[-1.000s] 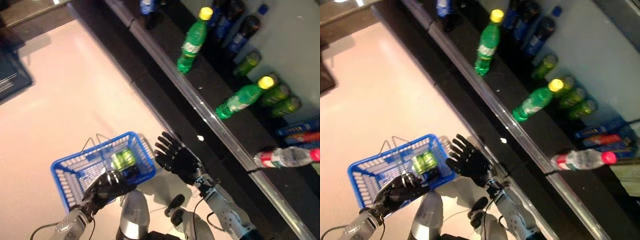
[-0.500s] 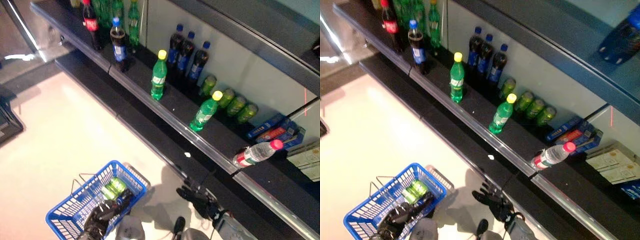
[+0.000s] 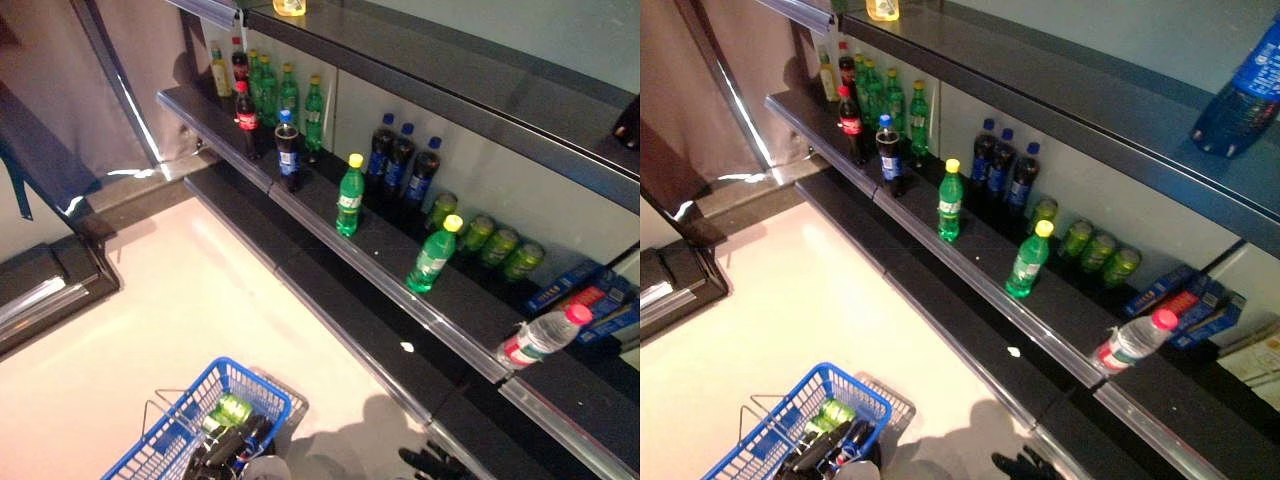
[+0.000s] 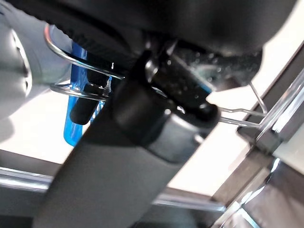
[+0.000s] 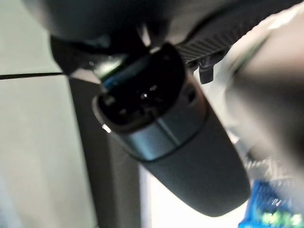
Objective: Pick up the drink and place into the basket.
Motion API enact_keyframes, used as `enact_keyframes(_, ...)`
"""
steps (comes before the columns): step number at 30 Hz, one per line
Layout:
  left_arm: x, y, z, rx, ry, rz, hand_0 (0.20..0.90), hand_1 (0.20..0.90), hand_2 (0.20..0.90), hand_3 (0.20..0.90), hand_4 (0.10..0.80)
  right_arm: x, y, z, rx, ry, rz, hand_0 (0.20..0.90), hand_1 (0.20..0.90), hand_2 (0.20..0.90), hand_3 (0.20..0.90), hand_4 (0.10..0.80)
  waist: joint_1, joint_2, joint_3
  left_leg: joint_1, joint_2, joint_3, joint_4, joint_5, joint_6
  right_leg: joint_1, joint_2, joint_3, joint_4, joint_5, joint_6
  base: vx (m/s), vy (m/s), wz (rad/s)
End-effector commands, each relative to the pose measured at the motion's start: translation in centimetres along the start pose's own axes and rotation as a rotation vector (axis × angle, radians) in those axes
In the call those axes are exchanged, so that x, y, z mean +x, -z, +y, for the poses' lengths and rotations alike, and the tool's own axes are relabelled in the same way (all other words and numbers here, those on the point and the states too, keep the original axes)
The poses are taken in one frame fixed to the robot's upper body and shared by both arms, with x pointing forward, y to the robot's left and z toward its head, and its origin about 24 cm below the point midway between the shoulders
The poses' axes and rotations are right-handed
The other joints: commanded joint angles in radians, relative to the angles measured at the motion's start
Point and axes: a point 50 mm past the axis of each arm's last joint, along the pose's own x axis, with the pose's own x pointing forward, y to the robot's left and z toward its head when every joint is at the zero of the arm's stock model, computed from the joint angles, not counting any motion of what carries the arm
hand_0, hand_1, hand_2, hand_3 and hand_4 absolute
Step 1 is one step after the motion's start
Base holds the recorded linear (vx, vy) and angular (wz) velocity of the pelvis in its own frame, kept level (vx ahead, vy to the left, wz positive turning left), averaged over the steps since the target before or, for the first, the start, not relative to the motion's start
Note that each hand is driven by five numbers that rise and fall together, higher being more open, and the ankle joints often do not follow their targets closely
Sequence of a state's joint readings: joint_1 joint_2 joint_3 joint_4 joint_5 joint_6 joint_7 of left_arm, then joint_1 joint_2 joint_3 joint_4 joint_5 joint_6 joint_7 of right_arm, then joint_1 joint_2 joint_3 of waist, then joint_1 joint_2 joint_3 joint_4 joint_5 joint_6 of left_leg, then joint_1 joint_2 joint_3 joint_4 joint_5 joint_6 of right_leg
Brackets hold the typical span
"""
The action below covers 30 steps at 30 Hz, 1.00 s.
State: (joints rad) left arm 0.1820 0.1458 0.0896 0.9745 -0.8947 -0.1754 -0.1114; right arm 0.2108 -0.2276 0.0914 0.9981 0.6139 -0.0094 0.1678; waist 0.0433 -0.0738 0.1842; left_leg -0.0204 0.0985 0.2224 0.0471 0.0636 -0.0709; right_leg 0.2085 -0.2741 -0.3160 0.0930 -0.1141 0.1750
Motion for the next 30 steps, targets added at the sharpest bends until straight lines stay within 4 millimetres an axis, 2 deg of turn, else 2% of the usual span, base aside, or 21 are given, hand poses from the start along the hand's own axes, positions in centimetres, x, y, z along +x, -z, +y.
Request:
enact_keyframes(1, 0.5, -5.0, -3.4, 0.089, 0.225, -0.239, 0.300, 0.300, 0.300, 0.200, 0.100, 0.7, -1.4, 0.6, -0.006, 0.020, -0.036, 0.900, 0.900, 0.900, 0.900, 0.800, 0.021, 0.001, -0.010, 0.034, -0.020, -0.024, 0.101, -0.105, 0.039, -0.128, -0.075, 0.087, 0.119, 0.213, 0.007, 0.247, 0.440, 0.48)
enact_keyframes(2, 0.6, -5.2, -3.6, 0.102, 0.237, -0.240, 0.300, 0.300, 0.300, 0.200, 0.100, 0.8, -1.2, 0.7, 0.011, 0.037, -0.028, 0.900, 0.900, 0.900, 0.900, 0.800, 0.019, 0.006, -0.010, 0.040, -0.035, -0.025, 0.091, -0.110, 0.054, -0.148, -0.097, 0.099, 0.170, 0.249, 0.009, 0.224, 0.412, 0.57)
enact_keyframes(4, 0.6, -5.3, -3.7, 0.145, 0.258, -0.241, 0.300, 0.300, 0.300, 0.200, 0.100, 0.7, -0.9, 0.5, 0.038, 0.062, -0.027, 0.900, 0.900, 0.900, 0.900, 0.800, 0.008, 0.026, -0.012, 0.051, -0.056, -0.027, 0.065, -0.115, 0.082, -0.196, -0.091, 0.129, 0.290, 0.273, 0.004, 0.224, 0.429, 0.67)
enact_keyframes(5, 0.6, -5.3, -3.7, 0.183, 0.269, -0.242, 0.300, 0.300, 0.300, 0.200, 0.100, 0.7, -0.7, 0.3, 0.065, 0.082, -0.026, 0.900, 0.900, 0.900, 0.900, 0.800, -0.015, 0.039, -0.010, 0.073, -0.077, -0.039, 0.038, -0.120, 0.103, -0.248, -0.007, 0.176, 0.373, 0.237, -0.009, 0.319, 0.491, 0.66)
enact_keyframes(6, 0.7, -5.4, -3.8, 0.176, 0.274, -0.238, 0.300, 0.300, 0.300, 0.200, 0.100, 0.7, -0.5, 0.2, 0.084, 0.091, -0.024, 0.900, 0.900, 0.900, 0.900, 0.800, -0.031, 0.040, -0.010, 0.079, -0.092, -0.056, 0.028, -0.121, 0.111, -0.268, 0.068, 0.187, 0.371, 0.203, -0.020, 0.326, 0.393, 0.68)
enact_keyframes(7, 0.8, -5.7, -3.9, 0.167, 0.277, -0.238, 0.300, 0.300, 0.300, 0.200, 0.100, 0.7, -0.4, 0.0, 0.093, 0.095, -0.024, 0.900, 0.900, 0.900, 0.900, 0.800, -0.040, 0.039, -0.012, 0.080, -0.104, -0.067, 0.023, -0.121, 0.115, -0.280, 0.117, 0.185, 0.355, 0.187, -0.029, 0.284, 0.240, 0.84)
enact_keyframes(10, 1.0, -6.0, -4.4, 0.144, 0.272, -0.247, 0.300, 0.300, 0.300, 0.200, 0.100, 0.6, -0.2, -0.5, 0.094, 0.109, -0.011, 0.900, 0.900, 0.900, 0.900, 0.800, -0.052, 0.021, -0.011, 0.098, -0.143, -0.067, 0.022, -0.144, 0.121, -0.298, 0.172, 0.153, 0.228, 0.162, -0.051, 0.330, 0.142, 0.76)
enact_keyframes(12, 1.1, -5.4, -4.8, 0.134, 0.278, -0.235, 0.300, 0.300, 0.300, 0.200, 0.100, 0.3, 0.1, -1.4, 0.131, 0.131, -0.003, 0.900, 0.900, 0.900, 0.900, 0.800, -0.085, -0.002, -0.016, 0.117, -0.185, -0.117, 0.031, -0.170, 0.122, -0.329, 0.250, 0.211, 0.054, 0.181, -0.070, 0.465, 0.081, 0.36)
enact_keyframes(13, 1.2, -5.0, -5.0, 0.126, 0.283, -0.224, 0.300, 0.300, 0.300, 0.200, 0.100, 0.2, 0.4, -1.8, 0.147, 0.147, 0.002, 0.900, 0.900, 0.900, 0.900, 0.800, -0.104, -0.008, -0.019, 0.139, -0.207, -0.152, 0.033, -0.190, 0.124, -0.362, 0.271, 0.216, 0.008, 0.223, -0.066, 0.449, 0.095, 0.43)
enact_keyframes(16, 1.1, -4.3, -5.2, 0.114, 0.299, -0.206, 0.300, 0.300, 0.300, 0.200, 0.100, 0.0, 0.8, -2.1, 0.178, 0.169, 0.015, 0.900, 0.900, 0.900, 0.900, 0.800, -0.122, -0.019, -0.027, 0.215, -0.246, -0.210, 0.037, -0.247, 0.125, -0.443, 0.269, 0.126, -0.021, 0.316, -0.057, 0.453, 0.083, 0.64)
enact_keyframes(18, 1.0, -3.8, -5.5, 0.120, 0.338, -0.197, 0.300, 0.300, 0.300, 0.200, 0.100, -0.2, 1.2, -2.7, 0.202, 0.197, 0.029, 0.900, 0.900, 0.900, 0.900, 0.800, -0.139, -0.013, -0.044, 0.261, -0.266, -0.251, 0.094, -0.280, 0.130, -0.457, 0.284, 0.115, 0.027, 0.296, -0.094, 0.484, 0.062, 0.58)
enact_keyframes(19, 1.1, -3.6, -5.7, 0.114, 0.340, -0.187, 0.300, 0.300, 0.300, 0.200, 0.100, -0.4, 1.4, -3.0, 0.223, 0.215, 0.031, 0.900, 0.900, 0.900, 0.900, 0.800, -0.151, -0.003, -0.056, 0.269, -0.264, -0.266, 0.134, -0.258, 0.122, -0.446, 0.299, 0.130, 0.031, 0.275, -0.113, 0.415, 0.033, 0.77)
enact_keyframes(20, 1.2, -3.4, -5.9, 0.095, 0.326, -0.178, 0.300, 0.300, 0.300, 0.200, 0.100, -0.4, 1.4, -3.2, 0.240, 0.231, 0.036, 0.900, 0.900, 0.900, 0.900, 0.800, -0.168, 0.006, -0.070, 0.281, -0.249, -0.249, 0.230, -0.180, 0.090, -0.434, 0.308, 0.133, 0.044, 0.248, -0.137, 0.339, 0.005, 0.88)
enact_keyframes(21, 1.3, -3.2, -6.3, 0.071, 0.319, -0.170, 0.300, 0.300, 0.300, 0.200, 0.100, -0.4, 1.4, -3.2, 0.239, 0.240, 0.034, 0.900, 0.900, 0.900, 0.900, 0.800, -0.176, 0.005, -0.076, 0.260, -0.243, -0.226, 0.367, -0.082, 0.049, -0.408, 0.303, 0.126, 0.046, 0.230, -0.153, 0.231, -0.010, 0.74)
enact_keyframes(22, 1.4, -3.2, -6.5, 0.063, 0.322, -0.169, 0.300, 0.300, 0.300, 0.200, 0.100, -0.4, 1.3, -3.2, 0.233, 0.241, 0.030, 0.900, 0.900, 0.900, 0.900, 0.800, -0.176, 0.002, -0.076, 0.239, -0.243, -0.216, 0.421, -0.050, 0.034, -0.394, 0.299, 0.126, 0.045, 0.224, -0.159, 0.298, -0.041, 0.87)
enact_keyframes(23, 1.3, -2.9, -6.8, 0.054, 0.341, -0.169, 0.300, 0.300, 0.300, 0.200, 0.100, -0.5, 0.9, -3.5, 0.196, 0.236, 0.010, 0.900, 0.900, 0.900, 0.900, 0.800, -0.174, -0.016, -0.073, 0.169, -0.251, -0.177, 0.589, 0.024, -0.005, -0.352, 0.279, 0.132, 0.034, 0.210, -0.174, 0.312, -0.048, 0.69)
enact_keyframes(24, 1.2, -2.8, -6.9, 0.059, 0.352, -0.171, 0.300, 0.300, 0.300, 0.200, 0.100, -0.5, 0.5, -3.6, 0.165, 0.235, -0.003, 0.900, 0.900, 0.900, 0.900, 0.800, -0.169, -0.026, -0.070, 0.111, -0.251, -0.148, 0.692, 0.058, -0.024, -0.326, 0.265, 0.131, 0.033, 0.199, -0.183, 0.411, -0.042, 0.47)
enact_keyframes(26, 1.2, -3.0, -7.2, 0.054, 0.352, -0.190, 0.300, 0.300, 0.300, 0.200, 0.100, -0.3, -0.6, -3.4, 0.101, 0.222, -0.029, 0.900, 0.900, 0.900, 0.900, 0.800, -0.136, -0.032, -0.045, -0.051, -0.202, -0.121, 0.765, 0.049, -0.018, -0.275, 0.266, 0.172, 0.039, 0.168, -0.190, 0.293, -0.002, -0.31)
enact_keyframes(28, 1.3, -3.9, -7.3, 0.016, 0.343, -0.216, 0.300, 0.300, 0.300, 0.200, 0.100, 0.1, -1.7, -2.9, 0.076, 0.181, -0.049, 0.900, 0.900, 0.900, 0.900, 0.800, -0.098, -0.047, -0.020, -0.161, -0.156, -0.121, 0.684, 0.037, 0.012, -0.237, 0.268, 0.227, 0.038, 0.145, -0.188, 0.268, 0.049, -0.87)
enact_keyframes(29, 1.3, -4.5, -7.3, 0.001, 0.341, -0.236, 0.300, 0.300, 0.300, 0.200, 0.100, 0.5, -2.9, -2.3, 0.036, 0.159, -0.064, 0.900, 0.900, 0.900, 0.900, 0.800, -0.066, -0.046, -0.003, -0.182, -0.101, -0.127, 0.546, 0.027, 0.030, -0.207, 0.277, 0.271, 0.029, 0.126, -0.185, 0.431, 0.208, -0.99)
enact_keyframes(30, 1.4, -4.7, -7.0, -0.012, 0.332, -0.242, 0.300, 0.300, 0.300, 0.200, 0.100, 0.8, -3.4, -1.9, 0.030, 0.152, -0.064, 0.900, 0.900, 0.900, 0.900, 0.800, -0.055, -0.038, -0.002, -0.176, -0.039, -0.131, 0.394, 0.037, 0.031, -0.192, 0.293, 0.303, 0.023, 0.110, -0.179, 0.494, 0.314, -0.99)
